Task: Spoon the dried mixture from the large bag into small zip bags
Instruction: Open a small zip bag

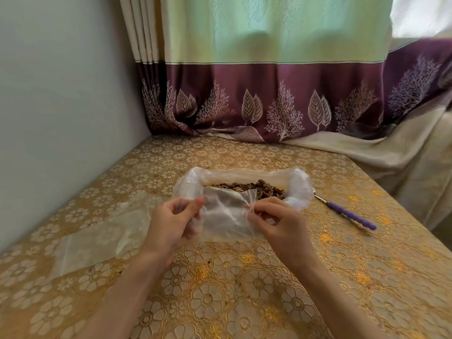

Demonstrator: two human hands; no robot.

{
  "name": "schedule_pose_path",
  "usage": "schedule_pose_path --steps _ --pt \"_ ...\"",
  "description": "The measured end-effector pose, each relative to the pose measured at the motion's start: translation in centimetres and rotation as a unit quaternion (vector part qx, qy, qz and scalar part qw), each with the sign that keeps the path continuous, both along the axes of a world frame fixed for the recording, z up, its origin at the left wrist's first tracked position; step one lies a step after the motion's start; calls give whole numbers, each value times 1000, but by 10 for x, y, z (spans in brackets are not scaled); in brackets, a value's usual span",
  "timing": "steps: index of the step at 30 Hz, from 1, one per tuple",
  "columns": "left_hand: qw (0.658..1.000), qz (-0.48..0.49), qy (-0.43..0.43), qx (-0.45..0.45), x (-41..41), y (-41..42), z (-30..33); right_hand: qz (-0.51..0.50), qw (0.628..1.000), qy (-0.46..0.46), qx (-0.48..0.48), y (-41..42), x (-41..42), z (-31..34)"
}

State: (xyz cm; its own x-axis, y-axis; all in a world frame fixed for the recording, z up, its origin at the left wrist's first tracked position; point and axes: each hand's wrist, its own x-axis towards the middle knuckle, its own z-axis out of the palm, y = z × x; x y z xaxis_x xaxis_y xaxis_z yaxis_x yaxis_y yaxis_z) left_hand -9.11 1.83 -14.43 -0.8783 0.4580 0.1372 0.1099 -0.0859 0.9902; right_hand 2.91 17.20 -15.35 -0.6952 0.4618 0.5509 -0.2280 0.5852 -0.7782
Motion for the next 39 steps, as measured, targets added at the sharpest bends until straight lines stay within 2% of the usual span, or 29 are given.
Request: schedule_pose_path --steps 6,9,11,15,18,22,28,32,39 --pt "998 28 48 -5 1 -1 -2 -49 994 65 79 -5 0 5" --pt "998 35 51 7 1 0 -3 -41 994 73 71 -6 0 7" --pt "998 34 58 1 1 1 -3 -29 997 57 47 -6 1 5" --pt "998 29 60 -3 0 2 -5 3 996 -2 -89 -6 0 3" --pt "999 20 43 -4 -1 4 -6 -1 989 -29 -147 -5 -3 -1" --pt "999 15 35 0 -2 4 -9 27 984 -57 -169 -4 -3 -5" --pt "996 42 73 -2 -3 0 -9 112 976 -60 -175 -7 -2 -2" --pt "987 63 145 -18 -6 -6 0 123 968 -37 -217 -5 -2 0" --pt "964 105 240 -50 -9 -14 2 135 964 -27 -228 -5 -2 0"
